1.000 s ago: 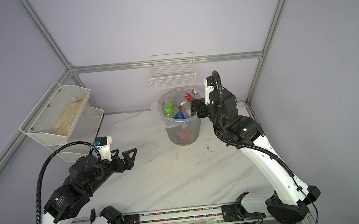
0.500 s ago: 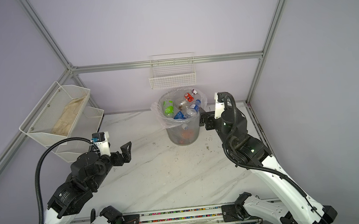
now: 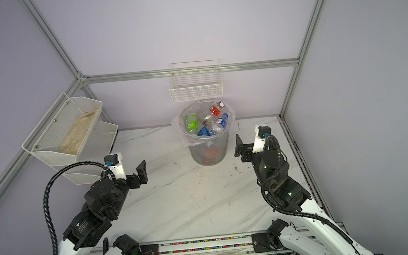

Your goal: Throw the plastic bottles in the bin

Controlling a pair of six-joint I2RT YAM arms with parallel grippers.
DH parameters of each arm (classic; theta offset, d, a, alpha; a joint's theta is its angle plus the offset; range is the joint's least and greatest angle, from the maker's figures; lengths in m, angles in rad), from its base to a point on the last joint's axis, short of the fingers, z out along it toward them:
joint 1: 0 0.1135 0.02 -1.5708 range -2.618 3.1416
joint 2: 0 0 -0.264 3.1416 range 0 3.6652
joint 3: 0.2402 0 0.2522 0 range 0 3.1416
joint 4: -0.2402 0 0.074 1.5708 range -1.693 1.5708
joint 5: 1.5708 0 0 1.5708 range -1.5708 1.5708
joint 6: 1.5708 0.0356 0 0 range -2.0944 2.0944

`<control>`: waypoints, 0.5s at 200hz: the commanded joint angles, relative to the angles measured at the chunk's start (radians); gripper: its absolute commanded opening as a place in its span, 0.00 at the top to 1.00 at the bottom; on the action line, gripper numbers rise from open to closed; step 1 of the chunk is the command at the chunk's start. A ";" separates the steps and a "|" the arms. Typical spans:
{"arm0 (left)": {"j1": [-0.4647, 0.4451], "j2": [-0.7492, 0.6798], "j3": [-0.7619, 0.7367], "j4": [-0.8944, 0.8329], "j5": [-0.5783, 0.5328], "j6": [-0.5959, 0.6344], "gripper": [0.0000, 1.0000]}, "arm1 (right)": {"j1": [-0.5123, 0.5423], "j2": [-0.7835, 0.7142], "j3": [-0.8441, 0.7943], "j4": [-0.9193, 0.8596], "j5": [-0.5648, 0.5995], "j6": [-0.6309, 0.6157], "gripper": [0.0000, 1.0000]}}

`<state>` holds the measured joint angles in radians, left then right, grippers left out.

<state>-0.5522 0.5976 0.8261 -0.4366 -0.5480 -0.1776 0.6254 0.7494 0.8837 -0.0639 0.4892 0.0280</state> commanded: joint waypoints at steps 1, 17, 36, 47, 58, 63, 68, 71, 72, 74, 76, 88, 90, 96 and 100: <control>-0.003 -0.025 -0.070 0.107 -0.069 0.045 0.00 | 0.002 -0.040 -0.061 0.083 0.042 -0.028 0.03; -0.003 -0.026 -0.099 0.113 -0.099 0.049 0.00 | 0.003 -0.069 -0.124 0.132 0.042 -0.044 0.03; -0.003 -0.022 -0.135 0.126 -0.123 0.053 0.00 | 0.001 -0.104 -0.191 0.182 0.042 -0.054 0.03; -0.002 -0.020 -0.155 0.136 -0.132 0.053 0.00 | 0.002 -0.122 -0.228 0.208 0.039 -0.066 0.03; -0.002 -0.017 -0.177 0.145 -0.139 0.052 0.00 | 0.002 -0.136 -0.261 0.229 0.038 -0.074 0.02; -0.003 -0.015 -0.186 0.151 -0.142 0.052 0.00 | 0.002 -0.141 -0.274 0.239 0.041 -0.077 0.03; -0.002 -0.014 -0.197 0.158 -0.144 0.053 0.00 | 0.003 -0.146 -0.288 0.247 0.044 -0.081 0.03; -0.002 -0.013 -0.203 0.163 -0.145 0.054 0.00 | 0.002 -0.148 -0.295 0.251 0.048 -0.083 0.03; -0.002 -0.012 -0.205 0.164 -0.145 0.053 0.00 | 0.002 -0.149 -0.297 0.253 0.048 -0.085 0.03; -0.001 -0.010 -0.209 0.165 -0.146 0.053 0.00 | 0.002 -0.149 -0.303 0.256 0.050 -0.086 0.02; -0.001 -0.008 -0.213 0.168 -0.146 0.054 0.00 | 0.002 -0.150 -0.307 0.258 0.051 -0.087 0.02; -0.002 -0.001 -0.239 0.187 -0.150 0.055 0.00 | 0.002 -0.151 -0.337 0.277 0.069 -0.089 0.03; -0.002 0.001 -0.243 0.190 -0.152 0.055 0.00 | 0.002 -0.151 -0.342 0.279 0.072 -0.088 0.03; -0.002 0.005 -0.255 0.200 -0.156 0.055 0.00 | 0.002 -0.149 -0.354 0.289 0.083 -0.086 0.03; -0.002 0.008 -0.262 0.207 -0.159 0.055 0.00 | 0.002 -0.147 -0.361 0.293 0.091 -0.085 0.03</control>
<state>-0.5522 0.5941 0.6346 -0.3183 -0.6685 -0.1368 0.6254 0.6071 0.5640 0.1352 0.5285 -0.0319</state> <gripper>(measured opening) 0.998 0.975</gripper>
